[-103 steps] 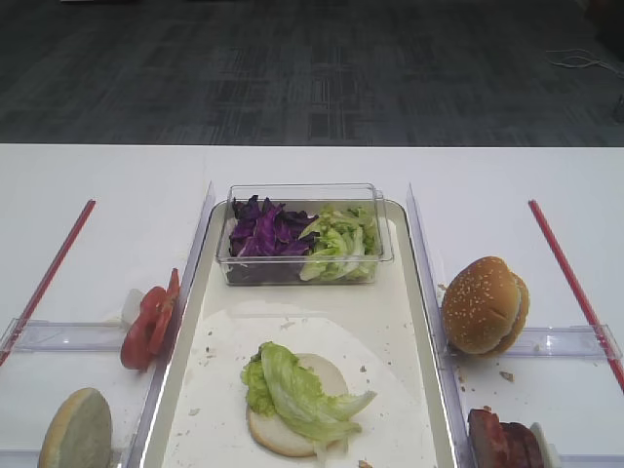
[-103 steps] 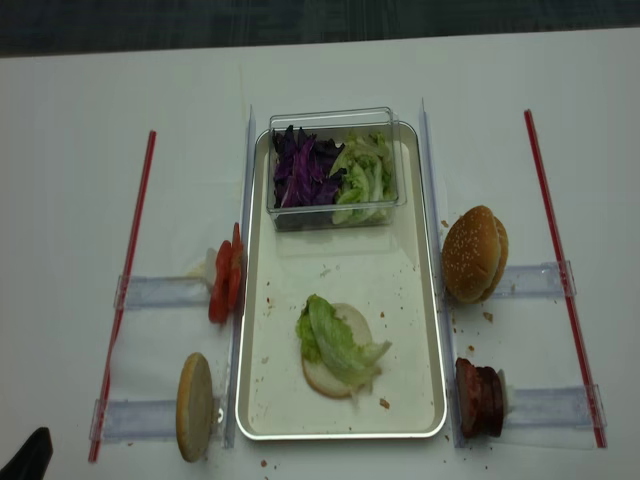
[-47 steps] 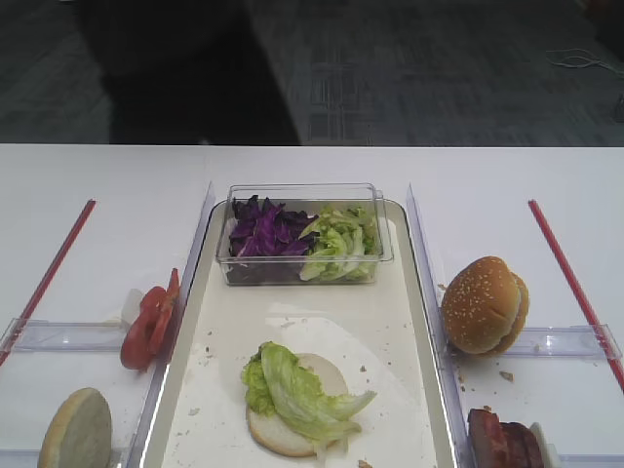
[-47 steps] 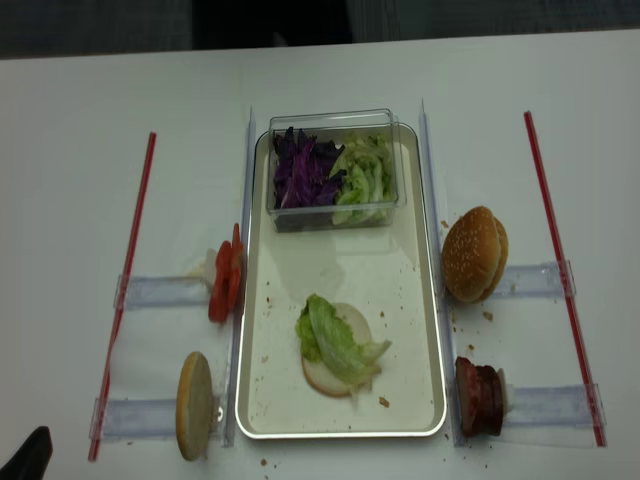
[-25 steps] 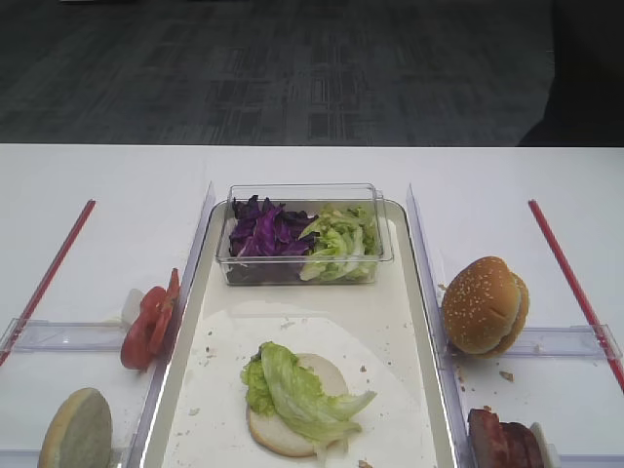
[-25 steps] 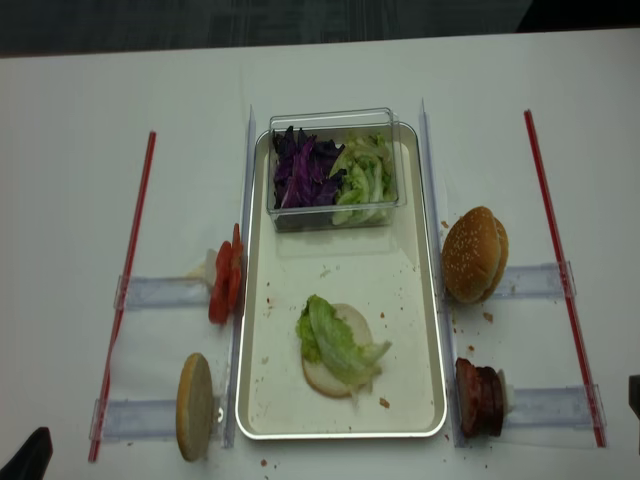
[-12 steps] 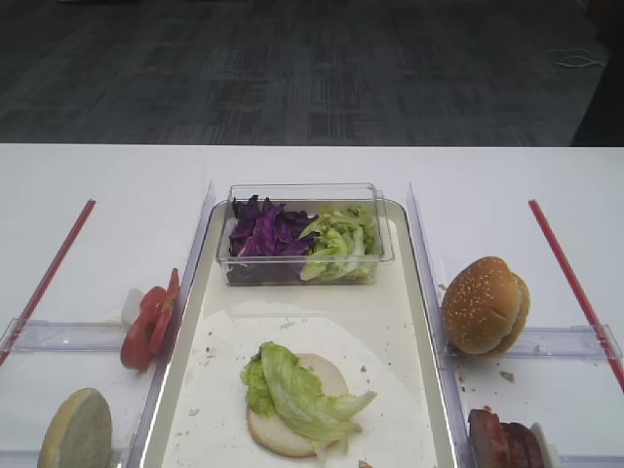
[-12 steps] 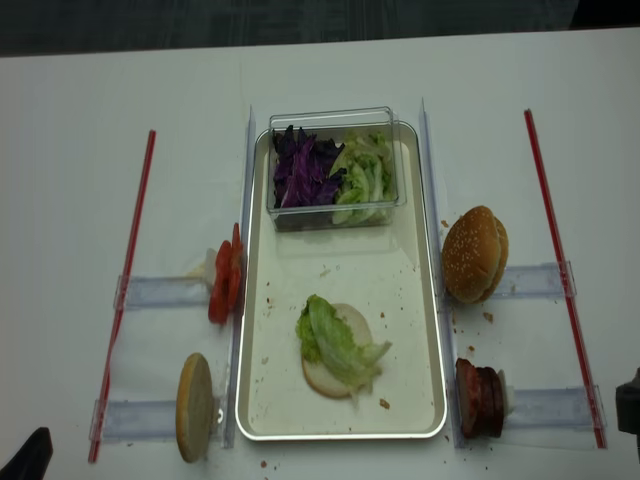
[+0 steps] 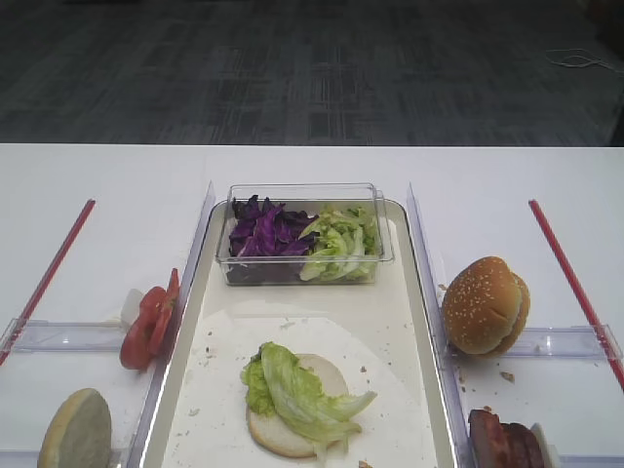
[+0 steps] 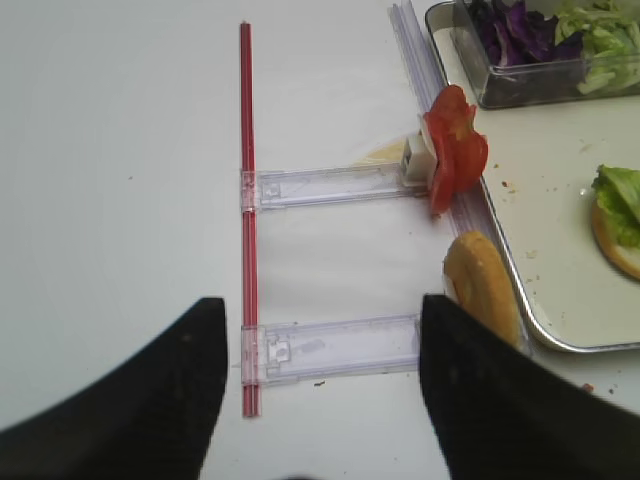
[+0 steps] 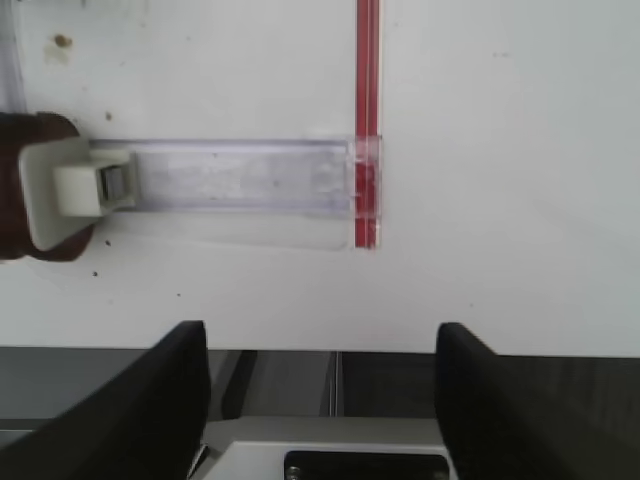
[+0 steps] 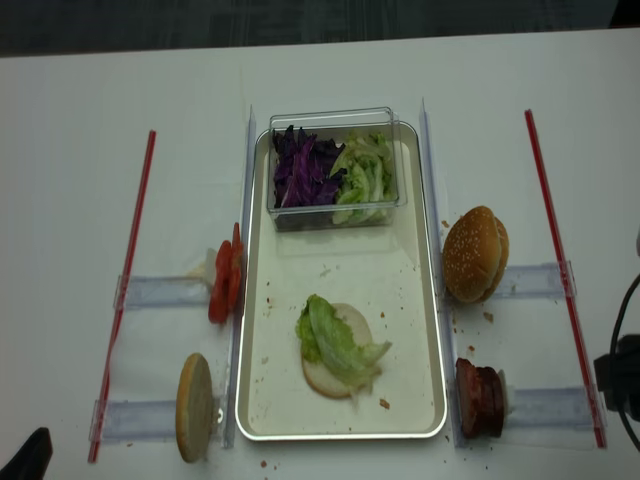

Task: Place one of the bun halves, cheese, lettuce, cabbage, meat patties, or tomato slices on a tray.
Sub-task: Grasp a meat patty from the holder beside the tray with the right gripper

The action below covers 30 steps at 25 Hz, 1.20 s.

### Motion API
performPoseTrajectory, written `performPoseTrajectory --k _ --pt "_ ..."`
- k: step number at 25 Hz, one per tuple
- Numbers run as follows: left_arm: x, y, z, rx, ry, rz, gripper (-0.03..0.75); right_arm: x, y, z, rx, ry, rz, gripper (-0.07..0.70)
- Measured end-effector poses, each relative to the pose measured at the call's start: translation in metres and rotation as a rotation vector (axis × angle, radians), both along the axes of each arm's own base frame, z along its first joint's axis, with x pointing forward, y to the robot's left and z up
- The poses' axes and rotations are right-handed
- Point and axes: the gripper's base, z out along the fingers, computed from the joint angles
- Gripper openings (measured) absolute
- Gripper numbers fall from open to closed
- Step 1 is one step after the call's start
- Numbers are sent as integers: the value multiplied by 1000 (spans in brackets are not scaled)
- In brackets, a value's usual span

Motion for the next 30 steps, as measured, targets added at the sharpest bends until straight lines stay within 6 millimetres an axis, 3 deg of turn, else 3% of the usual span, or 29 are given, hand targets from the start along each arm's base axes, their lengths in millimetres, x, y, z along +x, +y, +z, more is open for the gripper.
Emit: performPoseTrajectory --k 6,11,24,30 --pt "0 0 0 0 0 0 428 20 0 12 7 11 0 484" --pt "0 0 0 0 0 0 428 31 0 6 13 72 -3 481" --pt "0 0 0 0 0 0 428 43 10 0 113 110 -34 435" --pt "0 0 0 0 0 0 428 45 28 -5 117 138 52 432"
